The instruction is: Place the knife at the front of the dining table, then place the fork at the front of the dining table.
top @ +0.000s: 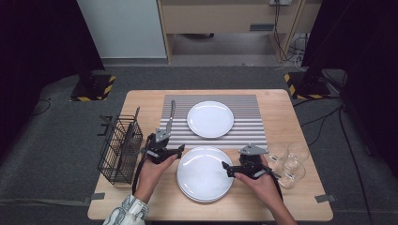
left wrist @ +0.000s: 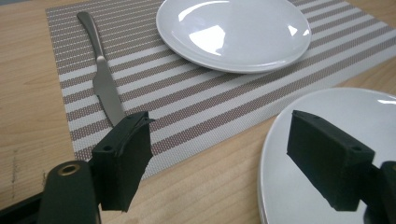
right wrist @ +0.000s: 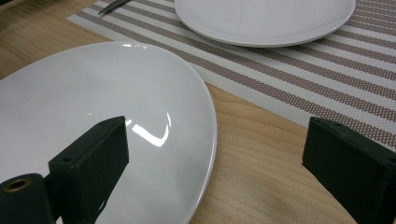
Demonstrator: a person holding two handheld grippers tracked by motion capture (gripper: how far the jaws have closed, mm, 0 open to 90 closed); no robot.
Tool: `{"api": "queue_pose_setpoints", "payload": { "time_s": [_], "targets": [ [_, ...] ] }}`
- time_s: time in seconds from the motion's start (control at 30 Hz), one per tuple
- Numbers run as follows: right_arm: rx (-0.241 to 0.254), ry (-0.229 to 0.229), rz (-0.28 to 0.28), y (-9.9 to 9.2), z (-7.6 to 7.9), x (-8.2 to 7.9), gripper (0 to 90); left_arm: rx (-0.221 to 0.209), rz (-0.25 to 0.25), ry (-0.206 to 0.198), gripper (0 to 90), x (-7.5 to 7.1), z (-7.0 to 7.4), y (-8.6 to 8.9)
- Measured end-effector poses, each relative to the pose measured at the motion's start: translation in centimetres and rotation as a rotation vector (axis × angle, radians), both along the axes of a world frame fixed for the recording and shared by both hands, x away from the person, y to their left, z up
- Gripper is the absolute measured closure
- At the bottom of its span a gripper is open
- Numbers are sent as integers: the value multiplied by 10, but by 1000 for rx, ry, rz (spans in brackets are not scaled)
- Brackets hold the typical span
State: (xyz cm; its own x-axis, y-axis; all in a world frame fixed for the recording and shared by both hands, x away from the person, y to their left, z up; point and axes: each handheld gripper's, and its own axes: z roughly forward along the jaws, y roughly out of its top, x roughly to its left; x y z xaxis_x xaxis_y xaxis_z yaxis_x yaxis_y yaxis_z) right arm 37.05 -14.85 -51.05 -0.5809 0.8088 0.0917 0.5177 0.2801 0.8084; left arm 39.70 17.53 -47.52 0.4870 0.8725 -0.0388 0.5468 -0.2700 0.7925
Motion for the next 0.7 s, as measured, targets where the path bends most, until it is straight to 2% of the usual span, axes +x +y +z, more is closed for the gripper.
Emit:
{"api": "queue_pose_setpoints", "payload": {
  "time_s": [0.27, 0.7],
  "targets": [
    [-1, -2, 1, 0, 0, 0, 73, 4, -9, 2, 198, -6, 3, 1],
    [0, -4, 1, 0, 1, 0, 73, -15, -6, -7, 194, -15, 13, 11]
  ]
}}
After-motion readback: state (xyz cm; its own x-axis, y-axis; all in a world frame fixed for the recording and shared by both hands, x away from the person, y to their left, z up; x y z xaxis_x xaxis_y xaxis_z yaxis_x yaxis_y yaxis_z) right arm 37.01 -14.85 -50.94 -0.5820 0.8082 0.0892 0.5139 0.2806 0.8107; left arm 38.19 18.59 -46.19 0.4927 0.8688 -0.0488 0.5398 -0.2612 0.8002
